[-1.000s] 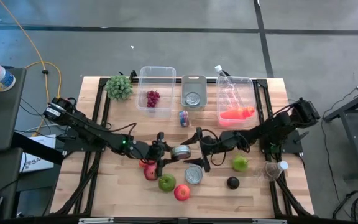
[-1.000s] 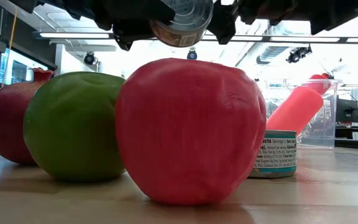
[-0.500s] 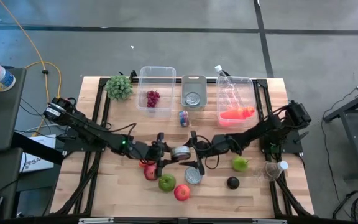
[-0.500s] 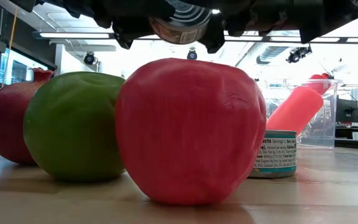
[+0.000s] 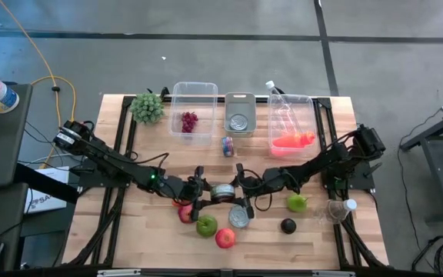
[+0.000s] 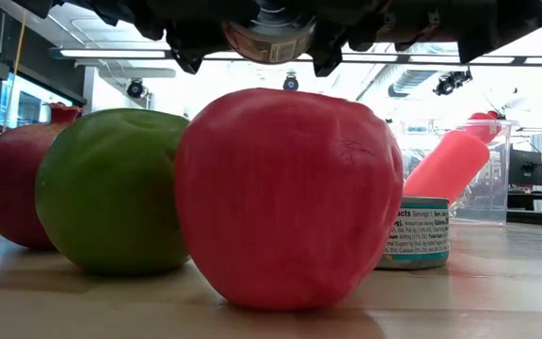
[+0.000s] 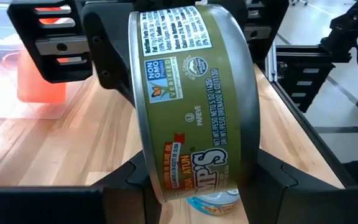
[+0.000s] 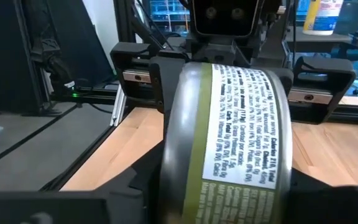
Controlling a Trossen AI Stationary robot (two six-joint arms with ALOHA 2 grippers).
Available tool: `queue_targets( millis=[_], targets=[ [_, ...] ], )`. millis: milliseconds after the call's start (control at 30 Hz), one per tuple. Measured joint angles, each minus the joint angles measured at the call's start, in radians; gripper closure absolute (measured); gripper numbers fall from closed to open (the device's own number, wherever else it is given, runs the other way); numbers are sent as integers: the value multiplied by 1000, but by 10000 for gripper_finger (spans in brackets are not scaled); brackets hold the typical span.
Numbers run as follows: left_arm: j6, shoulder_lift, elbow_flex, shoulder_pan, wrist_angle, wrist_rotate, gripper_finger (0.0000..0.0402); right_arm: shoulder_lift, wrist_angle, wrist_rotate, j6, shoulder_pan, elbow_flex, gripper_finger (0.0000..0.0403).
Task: Pick & Place Food Item
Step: Put the green tuna can into the white bin
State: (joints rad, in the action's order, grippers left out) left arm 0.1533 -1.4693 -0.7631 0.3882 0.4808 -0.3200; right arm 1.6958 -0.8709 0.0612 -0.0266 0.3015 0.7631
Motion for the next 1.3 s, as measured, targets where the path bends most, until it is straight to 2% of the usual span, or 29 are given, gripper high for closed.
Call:
queue_targets(
  millis=[133, 467, 933, 1067, 1200, 1300],
  targets=[
    [-21, 0, 0, 0, -4, -5, 250, 0, 0, 6, -14, 0, 0, 278],
    [-23, 0, 0, 2, -2, 0, 250, 0, 2, 3, -2, 3, 0, 272],
    [-168, -2, 0, 14, -12, -67, 248, -3, 44, 39, 62, 6, 4, 277],
    [-166, -2, 0, 36, -11, -166, 227, -3, 49, 44, 56, 5, 4, 279],
    [-184, -2, 0, 50, -1, -187, 197, -3, 62, 37, 55, 7, 1, 279],
    [-124, -2, 0, 56, -2, -196, 176, -2, 73, 34, 55, 7, 1, 277]
  ],
)
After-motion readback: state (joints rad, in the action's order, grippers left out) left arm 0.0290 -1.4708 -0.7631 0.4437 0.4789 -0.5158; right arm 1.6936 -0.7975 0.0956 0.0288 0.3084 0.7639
